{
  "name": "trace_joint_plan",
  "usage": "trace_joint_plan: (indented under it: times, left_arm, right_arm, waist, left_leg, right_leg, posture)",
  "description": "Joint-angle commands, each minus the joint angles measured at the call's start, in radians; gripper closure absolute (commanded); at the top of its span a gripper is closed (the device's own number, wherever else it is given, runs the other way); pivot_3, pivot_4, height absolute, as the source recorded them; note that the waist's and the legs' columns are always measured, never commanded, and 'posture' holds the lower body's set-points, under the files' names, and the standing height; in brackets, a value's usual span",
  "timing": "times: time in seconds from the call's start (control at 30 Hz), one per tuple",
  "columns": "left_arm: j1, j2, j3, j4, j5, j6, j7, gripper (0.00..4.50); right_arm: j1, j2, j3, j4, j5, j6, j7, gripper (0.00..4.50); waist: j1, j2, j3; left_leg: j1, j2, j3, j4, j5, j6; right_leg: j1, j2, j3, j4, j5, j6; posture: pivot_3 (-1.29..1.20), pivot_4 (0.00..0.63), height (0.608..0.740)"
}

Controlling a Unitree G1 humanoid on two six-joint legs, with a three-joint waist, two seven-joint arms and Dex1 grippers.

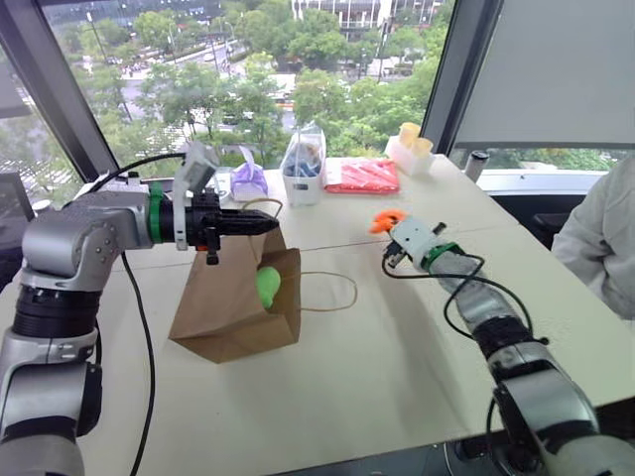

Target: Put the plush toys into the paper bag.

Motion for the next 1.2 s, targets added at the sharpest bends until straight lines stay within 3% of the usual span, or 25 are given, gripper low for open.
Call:
trace_joint_plan:
  times: [0.03, 0.2, 0.33, 0.8, 1.2]
  left_arm:
    - [-0.040, 0.006, 0.019, 0.009, -0.006, -0.019, -0.014, 4.50]
    - [-0.051, -0.004, 0.015, 0.031, -0.009, -0.021, -0.029, 4.50]
    - [-0.055, -0.008, 0.014, 0.042, -0.007, -0.025, -0.036, 4.50]
    - [-0.052, 0.001, 0.034, 0.014, -0.032, 0.006, -0.023, 4.50]
    - [-0.053, 0.003, 0.054, 0.014, -0.051, 0.017, 0.001, 4.50]
  right_arm:
    - [0.060, -0.057, 0.027, -0.229, 0.032, -0.125, 0.131, 4.47]
    - [0.093, -0.121, 0.130, -0.434, -0.080, -0.307, 0.220, 4.47]
    - [0.065, -0.078, 0.159, -0.467, -0.080, -0.315, 0.241, 4.47]
    - [-0.061, 0.143, 0.137, -0.359, 0.015, -0.113, 0.253, 4.47]
    - [0.005, 0.158, 0.243, -0.371, -0.026, -0.184, 0.348, 4.47]
  waist:
    - [-0.005, 0.000, 0.000]
    - [-0.006, 0.000, 0.000]
    - [-0.003, 0.000, 0.000]
    - [0.002, 0.000, 0.000]
    - [-0.003, 0.000, 0.000]
  left_leg:
    - [0.000, 0.000, 0.000, 0.000, 0.000, 0.000]
    - [0.001, 0.000, 0.001, 0.001, 0.000, 0.000]
    - [0.001, 0.000, 0.001, 0.002, 0.000, 0.000]
    - [0.001, 0.001, 0.000, 0.001, 0.000, 0.000]
    - [0.000, 0.000, -0.001, 0.001, 0.000, 0.000]
  right_leg:
    - [0.000, 0.000, 0.000, 0.000, 0.000, 0.000]
    - [0.001, 0.001, 0.000, 0.000, 0.000, 0.000]
    - [0.001, 0.001, 0.000, 0.000, 0.000, 0.000]
    - [0.001, 0.001, 0.001, 0.000, 0.000, 0.000]
    - [0.001, 0.001, 0.001, 0.001, 0.000, 0.000]
  posture:
    - [0.00, 0.150, 0.740]
    - [0.00, 0.150, 0.740]
    - [0.00, 0.150, 0.740]
    - [0.00, 0.150, 0.740]
    - [0.00, 0.150, 0.740]
